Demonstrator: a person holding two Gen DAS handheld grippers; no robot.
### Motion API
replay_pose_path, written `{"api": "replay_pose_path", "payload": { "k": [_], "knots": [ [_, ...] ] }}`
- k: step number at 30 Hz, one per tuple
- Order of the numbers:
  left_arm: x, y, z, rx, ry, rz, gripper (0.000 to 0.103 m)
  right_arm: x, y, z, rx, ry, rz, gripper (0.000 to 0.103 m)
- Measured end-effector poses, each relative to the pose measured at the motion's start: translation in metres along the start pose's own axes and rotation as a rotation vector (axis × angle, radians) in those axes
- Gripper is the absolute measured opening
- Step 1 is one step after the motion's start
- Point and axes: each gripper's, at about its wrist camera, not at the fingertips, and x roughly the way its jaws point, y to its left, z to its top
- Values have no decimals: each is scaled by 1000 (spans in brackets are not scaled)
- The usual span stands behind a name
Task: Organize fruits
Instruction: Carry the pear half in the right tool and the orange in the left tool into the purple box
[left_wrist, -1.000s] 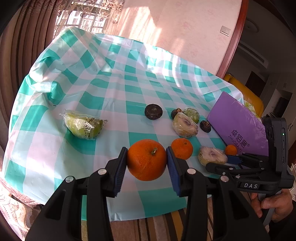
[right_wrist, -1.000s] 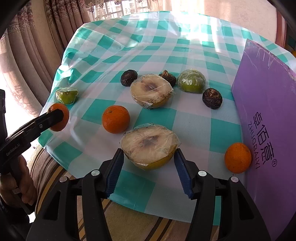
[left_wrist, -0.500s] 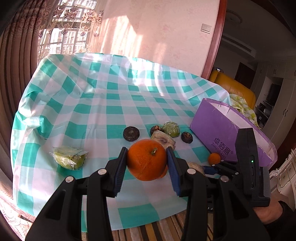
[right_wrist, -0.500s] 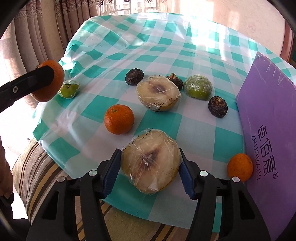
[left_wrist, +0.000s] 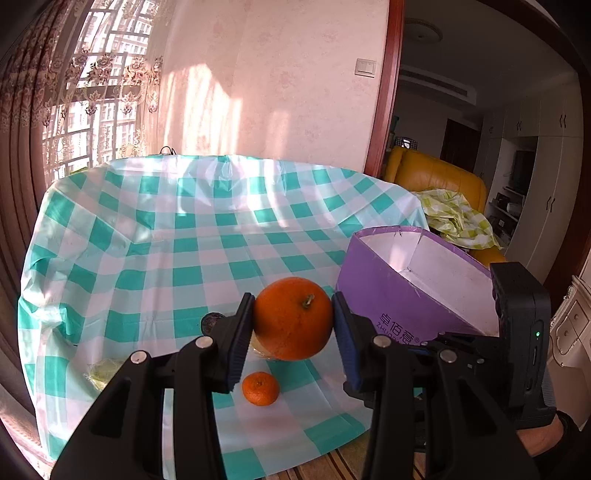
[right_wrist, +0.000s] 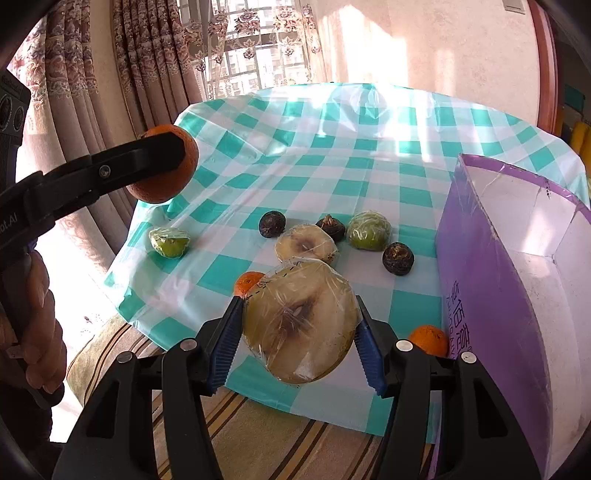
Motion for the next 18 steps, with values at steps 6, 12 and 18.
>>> {"api": "replay_pose_path", "payload": {
  "k": [6,12,18],
  "knots": [
    [-4,-15,18,11,-30,-25,42,-50,-14,15,44,-127,-10,56],
    [9,-41,32,50,-21,-75,42,-88,-55,16,129,-199,-84,56],
    [42,-87,39,129,32,-172,42,-102,-115,3,247,-194,-199,56]
  ]
}}
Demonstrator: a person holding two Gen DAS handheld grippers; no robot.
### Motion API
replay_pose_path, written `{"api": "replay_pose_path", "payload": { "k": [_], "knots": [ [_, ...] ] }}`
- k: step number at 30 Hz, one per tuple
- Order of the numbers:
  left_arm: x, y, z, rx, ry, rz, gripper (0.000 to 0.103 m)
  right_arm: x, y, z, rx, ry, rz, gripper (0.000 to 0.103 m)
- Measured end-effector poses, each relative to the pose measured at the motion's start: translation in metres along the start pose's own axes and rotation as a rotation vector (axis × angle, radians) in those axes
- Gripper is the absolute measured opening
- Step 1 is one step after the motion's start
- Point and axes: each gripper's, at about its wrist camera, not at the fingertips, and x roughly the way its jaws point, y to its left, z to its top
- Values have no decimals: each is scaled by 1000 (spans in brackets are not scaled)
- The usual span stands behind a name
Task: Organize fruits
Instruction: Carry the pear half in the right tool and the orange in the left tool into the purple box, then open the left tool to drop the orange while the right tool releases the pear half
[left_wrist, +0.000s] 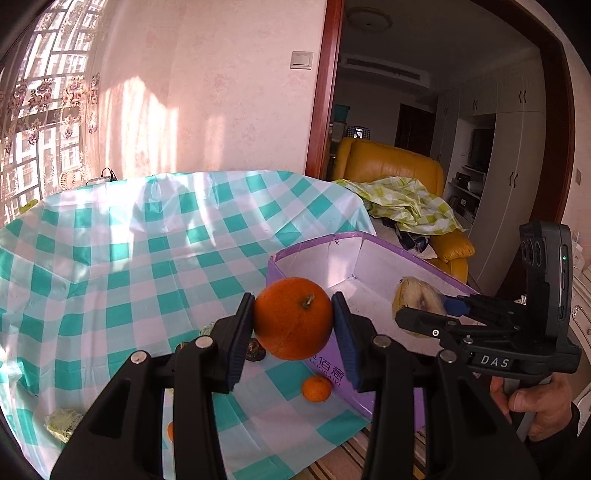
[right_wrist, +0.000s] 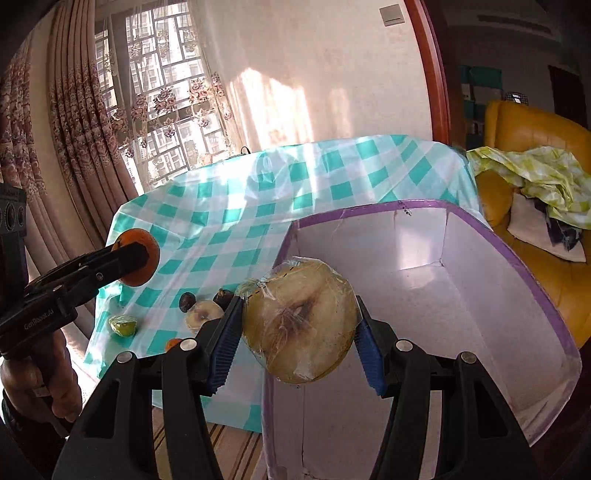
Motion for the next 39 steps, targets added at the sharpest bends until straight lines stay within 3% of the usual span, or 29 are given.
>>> {"api": "replay_pose_path", "payload": {
  "k": [10,18,27,31,35,39],
  "knots": [
    [84,-57,11,181,156,-72,42,6,-59,9,3,24,-143,56],
    [157,-71,-7,316,419,-81,42,33,-74,8,-56,152,-165,56],
    [194,-86,-13,513,567,-77,43,70,-69,-5,-183,379,-185,56],
    [217,-88,-22,509,686,-138,43,80,-69,-12,-196,463,-205,57],
    [236,-89,-30,511,737,-127,43,83,-70,-15,-180,501,-191,58],
    [243,-90,-31,504,744,-131,44,86,-74,-14,-137,538,-194,70]
  ]
}}
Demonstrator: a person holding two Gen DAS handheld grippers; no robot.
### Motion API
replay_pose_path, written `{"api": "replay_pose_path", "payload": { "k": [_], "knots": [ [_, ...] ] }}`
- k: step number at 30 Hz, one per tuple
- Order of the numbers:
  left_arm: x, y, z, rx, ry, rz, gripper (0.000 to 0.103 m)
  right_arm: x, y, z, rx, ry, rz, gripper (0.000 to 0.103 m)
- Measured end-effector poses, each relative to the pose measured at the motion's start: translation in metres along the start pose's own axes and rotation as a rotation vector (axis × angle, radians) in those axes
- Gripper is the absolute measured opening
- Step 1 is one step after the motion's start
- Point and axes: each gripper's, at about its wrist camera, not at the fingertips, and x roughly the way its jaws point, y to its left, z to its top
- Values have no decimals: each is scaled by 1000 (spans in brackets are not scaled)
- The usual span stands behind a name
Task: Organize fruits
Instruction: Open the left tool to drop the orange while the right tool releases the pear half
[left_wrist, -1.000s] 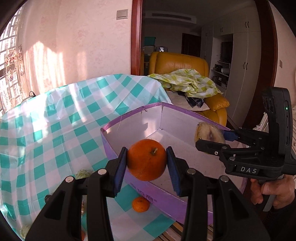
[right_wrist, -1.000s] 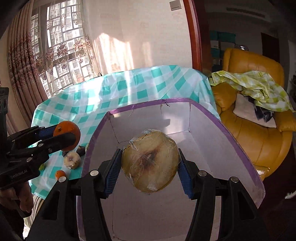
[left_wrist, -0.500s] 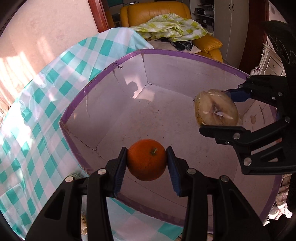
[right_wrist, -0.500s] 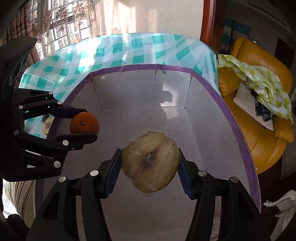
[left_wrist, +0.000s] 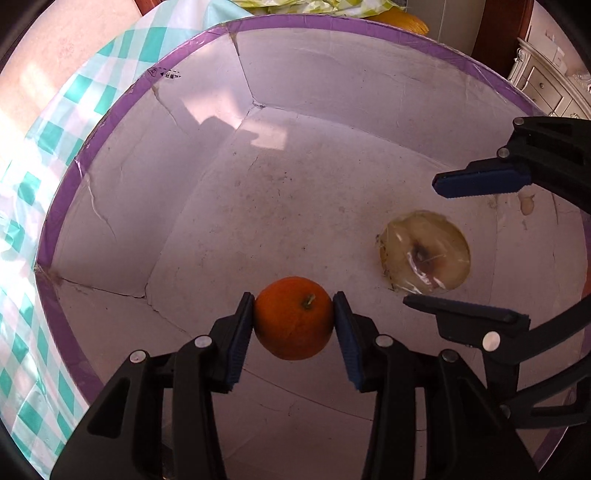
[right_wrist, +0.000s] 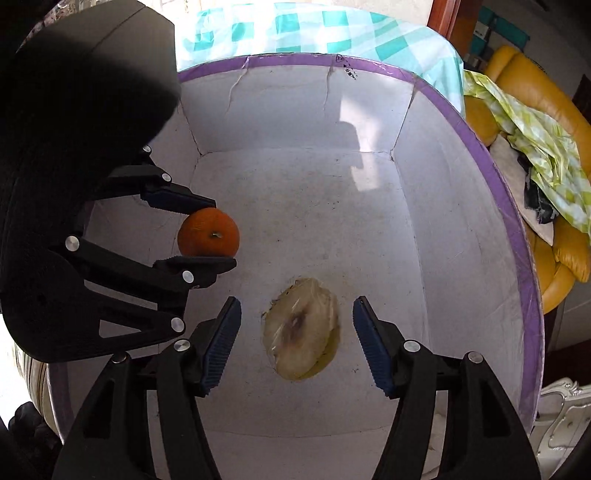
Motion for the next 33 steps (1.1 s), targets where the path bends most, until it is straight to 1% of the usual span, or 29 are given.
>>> {"api": "replay_pose_path", "payload": {
  "k": [3,5,9,11,12,14,16,19,22,23,24,25,26,27,28,29,31,32,33],
  "knots": [
    [0,4,-1,4,-5,-3,44,0,-2,0,23,7,12,73],
    [0,4,-3,-1,-14,-9,46,-1,-3,-1,34,7,19,76],
    [-5,5,-4,-42,-92,11,58,-4,-10,-4,85,-15,22,76],
    [-7,5,-4,-54,-122,18,61,-5,-16,-6,129,-19,44,76],
    [-7,3,-1,-63,-135,37,63,-5,-18,-7,152,-18,48,76],
    [-10,4,1,-87,-165,56,64,-7,-21,-8,180,-28,40,76],
    [-10,8,5,-105,-193,48,64,-7,-24,-7,215,-52,26,76],
    [-12,16,9,-101,-223,36,63,-7,-26,-4,255,-72,14,76],
    [-14,23,11,-91,-262,22,61,-6,-28,-2,301,-89,29,76],
    [-15,21,10,-68,-272,22,62,-6,-29,-2,321,-99,30,76],
    [-15,14,8,-32,-264,28,66,-8,-32,-2,344,-121,46,83],
    [-15,9,7,1,-256,41,75,-12,-33,-2,357,-145,68,89],
    [-15,2,6,31,-254,66,82,-16,-33,-3,360,-166,69,90],
    [-16,-6,3,54,-259,113,97,-16,-31,-2,354,-170,60,90],
    [-17,-8,2,48,-269,148,101,-17,-29,-2,343,-167,51,90],
    [-19,-8,1,20,-294,175,101,-20,-28,-3,336,-182,45,90],
    [-25,-3,-4,-52,-357,189,101,-25,-30,-7,357,-243,44,92],
    [-28,0,-7,-83,-386,190,101,-28,-34,-10,378,-272,56,93],
    [-35,3,-10,-122,-434,186,101,-31,-37,-12,396,-308,76,93]
  ]
}}
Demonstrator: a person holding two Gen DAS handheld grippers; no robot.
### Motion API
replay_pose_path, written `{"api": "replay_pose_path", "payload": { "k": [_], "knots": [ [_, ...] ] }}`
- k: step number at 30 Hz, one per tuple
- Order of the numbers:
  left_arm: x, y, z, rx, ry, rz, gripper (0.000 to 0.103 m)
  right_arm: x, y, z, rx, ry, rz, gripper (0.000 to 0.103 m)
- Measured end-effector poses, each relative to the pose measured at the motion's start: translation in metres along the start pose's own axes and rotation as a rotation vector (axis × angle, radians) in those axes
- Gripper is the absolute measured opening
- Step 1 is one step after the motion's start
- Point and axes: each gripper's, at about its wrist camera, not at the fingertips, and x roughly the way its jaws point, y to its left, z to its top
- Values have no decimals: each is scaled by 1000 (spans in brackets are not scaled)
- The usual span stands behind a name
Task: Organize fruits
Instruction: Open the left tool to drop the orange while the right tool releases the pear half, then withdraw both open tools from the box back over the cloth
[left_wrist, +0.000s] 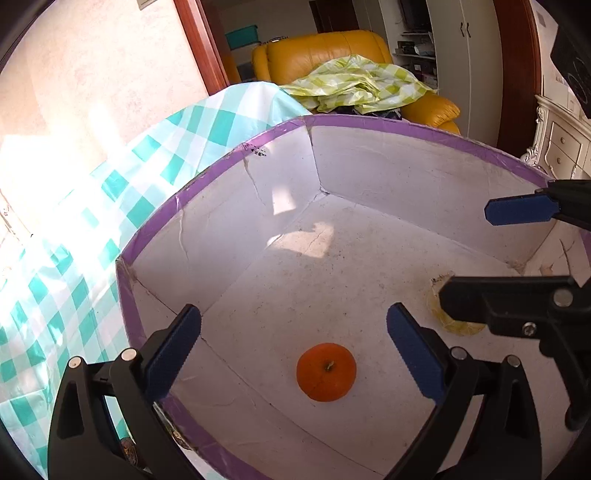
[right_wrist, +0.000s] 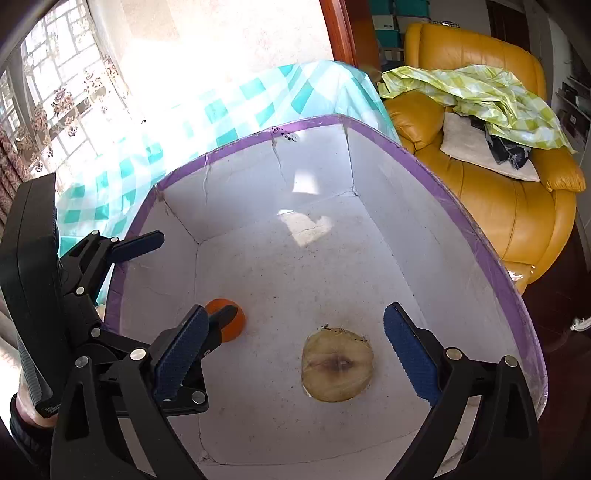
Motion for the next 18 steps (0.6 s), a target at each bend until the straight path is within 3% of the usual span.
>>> {"api": "replay_pose_path", "payload": {
  "k": [3,5,13,18],
  "knots": [
    [-22,11,0,-123,-96,-78,101,-13,-4,0,24,-95,32,95],
    [-35,8,-1,-120,-147,-70,101,-19,-2,0,11,-154,19,95],
    [-74,-7,-25,-127,-218,-99,101,-47,0,-6,5,-321,-10,95],
    [-97,3,-51,-173,-267,-98,101,-83,9,-15,5,-498,-37,95]
  ]
}}
